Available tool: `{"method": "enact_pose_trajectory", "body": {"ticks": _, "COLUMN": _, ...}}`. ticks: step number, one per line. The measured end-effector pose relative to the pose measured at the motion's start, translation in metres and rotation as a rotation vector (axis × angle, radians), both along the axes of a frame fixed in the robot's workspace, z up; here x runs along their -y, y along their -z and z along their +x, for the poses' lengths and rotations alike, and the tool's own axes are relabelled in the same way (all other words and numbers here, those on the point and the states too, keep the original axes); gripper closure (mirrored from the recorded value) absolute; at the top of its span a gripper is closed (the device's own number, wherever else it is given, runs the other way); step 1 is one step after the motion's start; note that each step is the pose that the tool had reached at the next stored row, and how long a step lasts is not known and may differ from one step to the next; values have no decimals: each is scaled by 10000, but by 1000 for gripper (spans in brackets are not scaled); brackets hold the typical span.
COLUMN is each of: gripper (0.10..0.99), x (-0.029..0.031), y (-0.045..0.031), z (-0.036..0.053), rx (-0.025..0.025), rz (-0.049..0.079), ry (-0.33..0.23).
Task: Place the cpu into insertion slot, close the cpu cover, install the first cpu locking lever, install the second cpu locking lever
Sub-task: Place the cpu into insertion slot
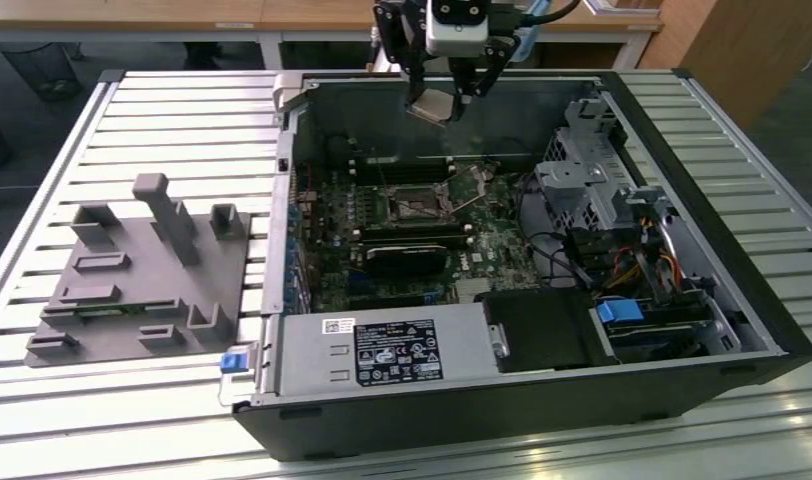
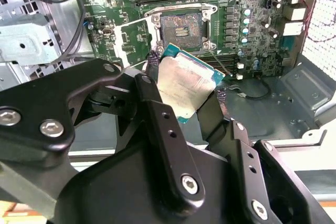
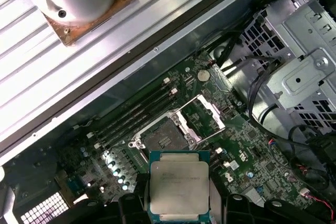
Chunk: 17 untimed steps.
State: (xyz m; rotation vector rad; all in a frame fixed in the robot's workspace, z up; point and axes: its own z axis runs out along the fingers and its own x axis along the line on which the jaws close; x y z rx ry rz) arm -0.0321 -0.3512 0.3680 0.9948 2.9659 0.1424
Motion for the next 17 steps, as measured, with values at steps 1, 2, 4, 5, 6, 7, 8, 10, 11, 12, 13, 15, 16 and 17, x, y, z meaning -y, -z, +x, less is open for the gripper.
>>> {"method": "enact_pose_trajectory", "body": {"ticks": 1, "gripper": 545, "x": 0, "y": 1, "z": 0, "rx": 0, "rz": 0, "ry": 66}}
{"method": "enact_pose_trajectory", "body": {"ticks": 2, "gripper": 545, "x": 0, "y": 1, "z": 0, "rx": 0, "rz": 1, "ry": 132}}
{"method": "enact_pose_trajectory", "body": {"ticks": 4, "gripper": 545, "x": 0, "y": 2, "z": 0, "rx": 0, "rz": 0, "ry": 267}}
{"method": "enact_pose_trajectory", "body": {"ticks": 5, "gripper": 545, "x": 0, "y": 2, "z": 0, "rx": 0, "rz": 0, "ry": 330}}
{"method": "enact_pose_trajectory", "body": {"ticks": 6, "gripper": 545, "x": 0, "y": 3, "z": 0, "rx": 0, "rz": 0, "ry": 393}}
{"method": "enact_pose_trajectory", "body": {"ticks": 7, "gripper": 545, "x": 0, "y": 3, "z": 0, "rx": 0, "rz": 0, "ry": 463}}
{"method": "enact_pose_trajectory", "body": {"ticks": 8, "gripper": 545, "x": 0, "y": 4, "z": 0, "rx": 0, "rz": 0, "ry": 530}}
{"method": "enact_pose_trajectory", "body": {"ticks": 10, "gripper": 545, "x": 0, "y": 5, "z": 0, "rx": 0, "rz": 0, "ry": 667}}
{"method": "enact_pose_trajectory", "body": {"ticks": 11, "gripper": 545, "x": 0, "y": 6, "z": 0, "rx": 0, "rz": 0, "ry": 734}}
{"method": "enact_pose_trajectory", "body": {"ticks": 12, "gripper": 545, "x": 0, "y": 6, "z": 0, "rx": 0, "rz": 0, "ry": 802}}
{"method": "enact_pose_trajectory", "body": {"ticks": 13, "gripper": 545, "x": 0, "y": 6, "z": 0, "rx": 0, "rz": 0, "ry": 870}}
{"method": "enact_pose_trajectory", "body": {"ticks": 15, "gripper": 545, "x": 0, "y": 7, "z": 0, "rx": 0, "rz": 0, "ry": 1005}}
{"method": "enact_pose_trajectory", "body": {"ticks": 16, "gripper": 545, "x": 0, "y": 8, "z": 0, "rx": 0, "rz": 0, "ry": 1075}}
{"method": "enact_pose_trajectory", "body": {"ticks": 17, "gripper": 545, "x": 0, "y": 9, "z": 0, "rx": 0, "rz": 0, "ry": 1148}}
